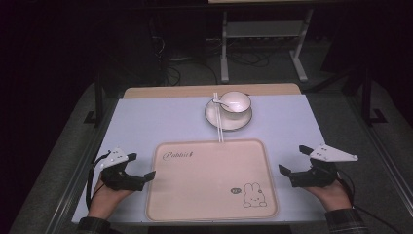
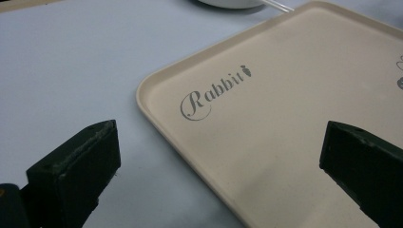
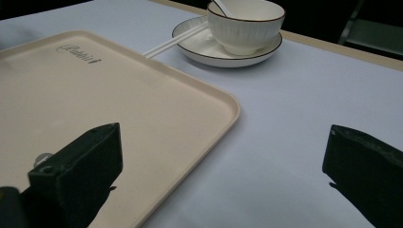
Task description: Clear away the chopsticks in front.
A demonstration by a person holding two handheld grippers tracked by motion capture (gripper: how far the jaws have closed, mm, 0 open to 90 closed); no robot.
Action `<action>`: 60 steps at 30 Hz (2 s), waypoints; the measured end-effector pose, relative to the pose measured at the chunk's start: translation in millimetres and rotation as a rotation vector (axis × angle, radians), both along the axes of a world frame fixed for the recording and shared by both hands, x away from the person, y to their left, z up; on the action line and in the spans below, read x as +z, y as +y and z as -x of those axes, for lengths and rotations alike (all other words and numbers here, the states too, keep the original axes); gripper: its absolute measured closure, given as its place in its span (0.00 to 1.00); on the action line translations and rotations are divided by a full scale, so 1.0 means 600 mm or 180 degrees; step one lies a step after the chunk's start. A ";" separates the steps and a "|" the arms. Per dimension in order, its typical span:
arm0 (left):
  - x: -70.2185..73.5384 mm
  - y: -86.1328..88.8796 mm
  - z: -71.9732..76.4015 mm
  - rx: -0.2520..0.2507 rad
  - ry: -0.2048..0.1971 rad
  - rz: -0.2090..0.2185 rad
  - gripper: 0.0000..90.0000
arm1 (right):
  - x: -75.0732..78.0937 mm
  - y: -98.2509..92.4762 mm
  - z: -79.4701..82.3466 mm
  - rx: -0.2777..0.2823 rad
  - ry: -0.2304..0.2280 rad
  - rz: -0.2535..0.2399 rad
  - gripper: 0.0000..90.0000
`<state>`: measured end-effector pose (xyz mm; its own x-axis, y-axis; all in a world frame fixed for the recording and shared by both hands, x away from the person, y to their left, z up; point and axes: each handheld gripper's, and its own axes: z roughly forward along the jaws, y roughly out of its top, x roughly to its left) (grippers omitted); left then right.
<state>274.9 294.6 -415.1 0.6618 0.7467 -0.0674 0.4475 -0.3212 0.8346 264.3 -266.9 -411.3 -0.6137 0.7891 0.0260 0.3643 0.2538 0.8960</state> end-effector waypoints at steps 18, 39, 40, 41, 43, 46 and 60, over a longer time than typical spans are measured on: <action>0.021 -0.040 -0.040 -0.0012 0.0054 0.0003 0.00 | 0.003 0.003 0.004 0.0002 -0.0017 0.0031 0.00; 0.042 -0.138 -0.119 -0.0223 0.0192 -0.0057 0.00 | 0.003 0.001 0.004 -0.0029 -0.0035 0.0020 0.00; 0.043 -0.142 -0.123 -0.0227 0.0204 -0.0059 0.00 | 0.003 0.002 0.004 -0.0027 -0.0034 0.0020 0.00; 0.045 -0.147 -0.130 -0.0237 0.0216 -0.0071 0.00 | 0.003 0.002 0.004 -0.0026 -0.0035 0.0020 0.00; 0.048 -0.158 -0.141 -0.0254 0.0219 -0.0071 0.00 | 0.003 0.002 0.003 -0.0026 -0.0034 0.0025 0.00; 0.051 -0.174 -0.159 -0.0294 0.0224 -0.0074 0.00 | 0.003 0.003 0.004 -0.0019 -0.0042 0.0041 0.00; 0.066 -0.254 -0.234 -0.0350 0.0336 -0.0164 0.00 | 0.003 0.002 0.004 -0.0022 -0.0055 0.0049 0.00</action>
